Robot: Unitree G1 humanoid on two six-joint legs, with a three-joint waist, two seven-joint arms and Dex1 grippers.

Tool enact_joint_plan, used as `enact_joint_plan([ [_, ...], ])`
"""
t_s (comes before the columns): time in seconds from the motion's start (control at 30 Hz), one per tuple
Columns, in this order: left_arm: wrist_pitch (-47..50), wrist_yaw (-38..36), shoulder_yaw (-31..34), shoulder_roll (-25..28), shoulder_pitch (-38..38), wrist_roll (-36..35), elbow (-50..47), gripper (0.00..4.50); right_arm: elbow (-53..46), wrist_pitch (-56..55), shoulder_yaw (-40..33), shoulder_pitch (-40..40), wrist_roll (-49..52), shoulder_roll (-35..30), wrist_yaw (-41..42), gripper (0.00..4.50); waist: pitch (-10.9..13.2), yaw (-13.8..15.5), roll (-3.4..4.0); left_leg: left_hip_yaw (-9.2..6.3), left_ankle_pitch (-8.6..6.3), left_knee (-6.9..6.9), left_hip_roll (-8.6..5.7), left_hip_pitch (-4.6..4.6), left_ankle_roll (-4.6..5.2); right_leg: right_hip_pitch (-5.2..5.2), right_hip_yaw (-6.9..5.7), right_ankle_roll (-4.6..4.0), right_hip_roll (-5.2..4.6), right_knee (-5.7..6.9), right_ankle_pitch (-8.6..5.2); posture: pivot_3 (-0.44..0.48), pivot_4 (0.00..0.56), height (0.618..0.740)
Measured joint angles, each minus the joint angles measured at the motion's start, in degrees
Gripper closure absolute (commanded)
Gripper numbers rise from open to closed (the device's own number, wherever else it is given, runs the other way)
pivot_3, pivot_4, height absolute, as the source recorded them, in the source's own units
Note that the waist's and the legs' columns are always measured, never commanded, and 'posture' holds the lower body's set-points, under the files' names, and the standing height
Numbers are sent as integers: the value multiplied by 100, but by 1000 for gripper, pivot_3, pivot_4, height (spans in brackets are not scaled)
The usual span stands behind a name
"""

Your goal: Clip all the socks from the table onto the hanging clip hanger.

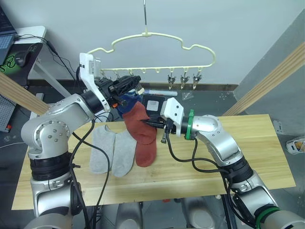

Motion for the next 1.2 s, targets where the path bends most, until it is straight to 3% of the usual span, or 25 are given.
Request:
enact_joint_plan([
  [0.33, 123, 14, 30, 69, 108, -325, -21, 4148, 779, -1052, 3, -392, -437, 1, -80, 4500, 0, -4, 0, 3, 1, 0, 0, 1, -2, -1, -1, -1, 0, 2, 0, -140, 366, 740],
  [0.87, -147, -119, -32, 233, 477, -197, -259, 4148, 1508, -2599, 44, -584, -1131, -32, -224, 4500, 0, 3, 0, 5, 2, 2, 0, 1, -3, -1, -3, -3, -18, 5, 1, -131, 364, 740],
  [1.2, -256, -139, -53, 255, 525, -157, -278, 4148, 1812, -2841, -3, -757, -1303, 42, -539, 4500, 0, 4, 0, 6, 2, 3, 1, 2, -3, 0, -4, -3, -22, 6, 2, -129, 366, 740],
])
